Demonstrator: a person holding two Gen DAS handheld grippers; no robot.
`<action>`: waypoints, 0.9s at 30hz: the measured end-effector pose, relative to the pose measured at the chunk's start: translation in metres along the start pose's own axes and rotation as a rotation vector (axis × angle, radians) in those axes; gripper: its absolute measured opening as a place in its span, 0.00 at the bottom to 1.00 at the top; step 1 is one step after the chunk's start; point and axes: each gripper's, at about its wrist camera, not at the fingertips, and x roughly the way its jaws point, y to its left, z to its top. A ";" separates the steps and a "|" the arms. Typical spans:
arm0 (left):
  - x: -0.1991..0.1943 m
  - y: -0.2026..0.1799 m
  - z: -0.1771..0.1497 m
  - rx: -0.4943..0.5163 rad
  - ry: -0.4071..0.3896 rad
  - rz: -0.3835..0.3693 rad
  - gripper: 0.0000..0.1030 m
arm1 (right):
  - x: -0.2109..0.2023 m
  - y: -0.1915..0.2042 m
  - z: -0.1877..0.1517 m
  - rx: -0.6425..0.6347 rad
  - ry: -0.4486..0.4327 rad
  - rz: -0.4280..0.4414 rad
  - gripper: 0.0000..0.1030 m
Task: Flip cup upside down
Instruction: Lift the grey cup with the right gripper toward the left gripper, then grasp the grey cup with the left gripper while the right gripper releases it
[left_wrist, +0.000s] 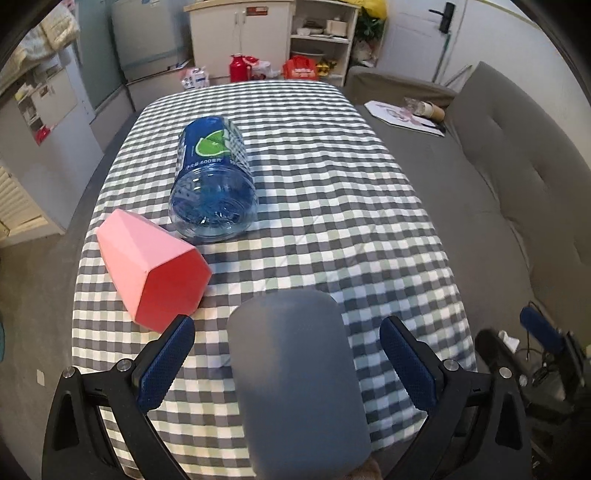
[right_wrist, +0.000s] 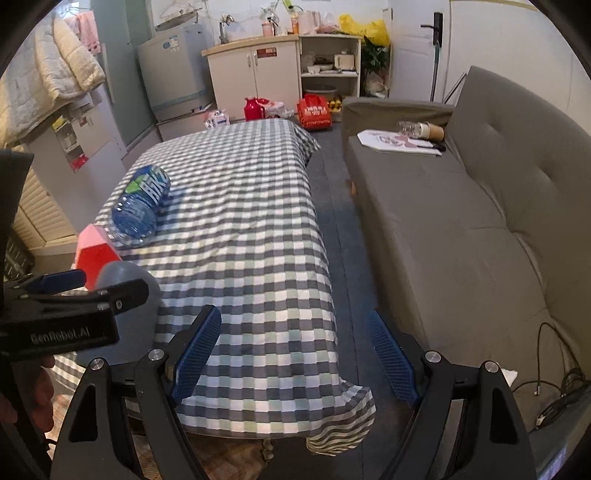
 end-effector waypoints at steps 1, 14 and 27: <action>0.001 0.000 0.000 -0.002 0.001 -0.001 0.99 | 0.003 0.000 -0.001 0.001 0.004 0.002 0.79; 0.025 0.011 -0.004 -0.063 0.128 -0.077 0.73 | 0.017 0.002 -0.009 0.018 0.029 0.025 0.79; -0.019 0.010 0.008 -0.011 -0.047 -0.081 0.72 | 0.009 0.004 -0.009 0.021 0.004 0.009 0.79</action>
